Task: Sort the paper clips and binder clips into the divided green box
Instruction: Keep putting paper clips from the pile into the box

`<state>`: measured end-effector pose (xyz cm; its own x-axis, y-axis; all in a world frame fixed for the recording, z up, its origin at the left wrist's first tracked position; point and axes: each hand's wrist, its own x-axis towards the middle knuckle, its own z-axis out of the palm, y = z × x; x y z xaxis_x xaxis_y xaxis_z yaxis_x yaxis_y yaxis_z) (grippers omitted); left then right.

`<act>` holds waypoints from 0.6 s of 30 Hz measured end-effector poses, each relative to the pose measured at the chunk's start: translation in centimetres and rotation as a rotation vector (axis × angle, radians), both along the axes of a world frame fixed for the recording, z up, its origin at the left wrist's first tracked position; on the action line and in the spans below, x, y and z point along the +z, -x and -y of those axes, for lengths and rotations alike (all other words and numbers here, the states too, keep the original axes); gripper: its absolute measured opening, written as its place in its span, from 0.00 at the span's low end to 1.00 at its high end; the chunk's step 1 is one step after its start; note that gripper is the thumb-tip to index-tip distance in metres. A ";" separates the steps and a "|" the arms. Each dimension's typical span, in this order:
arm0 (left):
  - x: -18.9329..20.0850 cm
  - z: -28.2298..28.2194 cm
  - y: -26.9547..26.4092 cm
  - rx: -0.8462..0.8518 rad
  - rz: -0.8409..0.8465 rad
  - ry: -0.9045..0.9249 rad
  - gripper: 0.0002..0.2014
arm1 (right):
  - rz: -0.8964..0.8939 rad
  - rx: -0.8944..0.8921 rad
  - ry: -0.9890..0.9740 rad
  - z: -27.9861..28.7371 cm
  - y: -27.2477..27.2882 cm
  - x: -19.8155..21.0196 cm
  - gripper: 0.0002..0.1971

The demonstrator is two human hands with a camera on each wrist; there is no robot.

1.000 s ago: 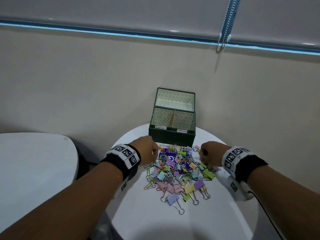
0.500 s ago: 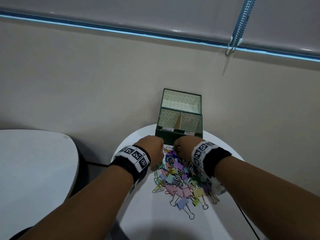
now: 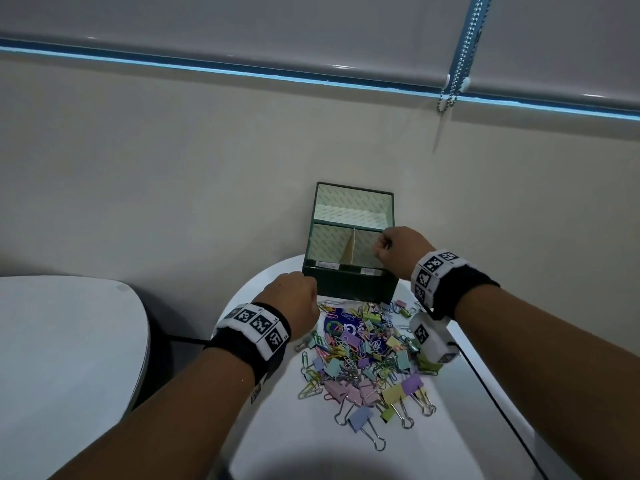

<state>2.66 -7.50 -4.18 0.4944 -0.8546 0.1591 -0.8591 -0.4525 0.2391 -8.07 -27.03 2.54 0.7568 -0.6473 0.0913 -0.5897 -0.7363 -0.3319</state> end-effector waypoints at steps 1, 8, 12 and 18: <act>0.0 0.0 0.0 0.004 0.003 -0.001 0.07 | 0.012 -0.002 -0.016 0.2 0.1 -0.3 0.06; 1.4 0.4 0.2 -0.040 0.045 0.046 0.06 | 0.325 0.002 -0.168 1.2 2.7 -1.3 0.18; 3.0 2.6 0.5 -0.038 0.021 0.129 0.06 | 0.310 -0.018 -0.118 2.5 6.4 -2.7 0.11; 5.6 8.0 0.7 -0.024 0.077 0.095 0.07 | -0.090 0.048 -0.157 3.5 9.5 -5.6 0.15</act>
